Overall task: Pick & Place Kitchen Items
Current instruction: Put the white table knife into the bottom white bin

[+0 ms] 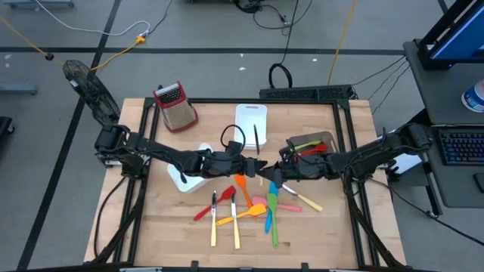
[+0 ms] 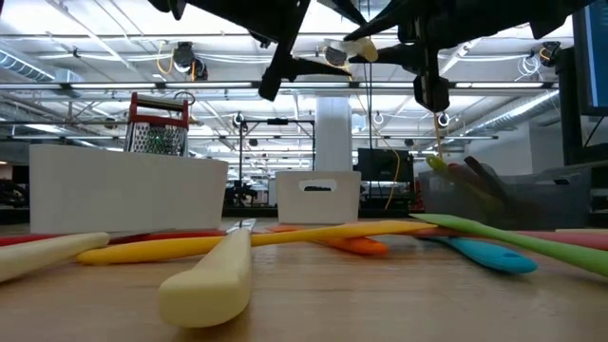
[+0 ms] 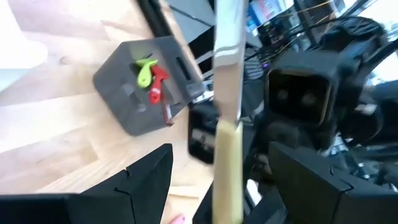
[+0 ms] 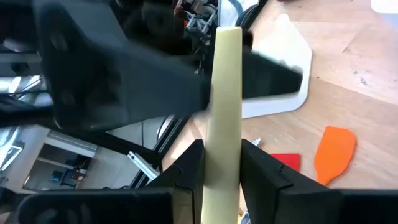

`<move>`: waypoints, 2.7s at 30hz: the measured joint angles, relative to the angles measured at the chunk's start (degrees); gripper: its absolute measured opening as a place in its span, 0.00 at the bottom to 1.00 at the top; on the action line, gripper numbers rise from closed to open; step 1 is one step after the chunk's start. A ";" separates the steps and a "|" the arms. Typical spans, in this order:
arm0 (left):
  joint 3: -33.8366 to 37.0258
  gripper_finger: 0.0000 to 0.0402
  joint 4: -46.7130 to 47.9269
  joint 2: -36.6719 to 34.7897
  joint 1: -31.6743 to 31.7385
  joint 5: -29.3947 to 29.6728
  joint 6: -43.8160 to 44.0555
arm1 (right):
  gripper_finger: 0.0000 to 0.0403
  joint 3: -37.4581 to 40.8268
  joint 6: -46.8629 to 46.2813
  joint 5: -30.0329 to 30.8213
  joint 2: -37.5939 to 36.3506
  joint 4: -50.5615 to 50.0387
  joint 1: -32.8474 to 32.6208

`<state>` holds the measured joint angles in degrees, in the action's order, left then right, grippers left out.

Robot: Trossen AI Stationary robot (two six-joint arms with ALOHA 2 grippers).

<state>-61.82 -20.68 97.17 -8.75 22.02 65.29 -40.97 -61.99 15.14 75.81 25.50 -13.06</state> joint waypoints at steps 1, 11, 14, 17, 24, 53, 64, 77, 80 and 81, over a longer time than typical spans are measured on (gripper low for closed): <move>0.00 0.66 0.50 0.00 0.00 -0.03 0.43 | 0.17 0.00 0.12 0.21 0.00 0.00 0.15; 0.00 0.66 1.73 0.00 0.38 -1.10 2.13 | 0.18 0.00 1.12 2.06 0.00 -0.49 0.67; 0.00 0.60 2.16 0.00 0.44 -1.45 2.46 | 0.17 0.00 1.23 2.82 0.00 -0.44 0.67; 0.02 0.50 2.55 0.00 0.55 -1.12 2.07 | 0.18 0.00 1.21 2.81 0.00 -0.42 0.65; 0.02 0.32 1.97 0.00 1.61 -1.22 1.06 | 0.18 -0.04 -0.01 2.67 1.80 1.10 0.19; 0.00 0.04 12.40 -0.58 0.68 -7.58 -0.18 | 0.34 -2.97 1.12 -4.99 4.79 0.41 -0.06; 0.11 0.04 25.06 -6.21 1.08 -10.52 1.50 | 0.37 -3.04 2.13 -13.84 4.72 -1.87 -0.18; 0.09 0.04 60.17 -19.61 2.50 -12.54 8.64 | 0.36 -1.18 3.27 -15.47 4.76 -2.17 -0.55; -0.10 0.04 63.97 -20.33 3.02 -14.27 9.37 | 0.36 -1.18 4.00 -15.46 4.76 -1.46 -0.55; 0.04 0.04 65.73 -20.41 3.14 -15.22 9.30 | 0.35 -1.18 4.13 -15.46 4.76 -0.98 -0.55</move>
<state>-61.78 45.05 76.75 -5.62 6.80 74.59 -42.15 -57.85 -0.32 80.58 24.52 -13.61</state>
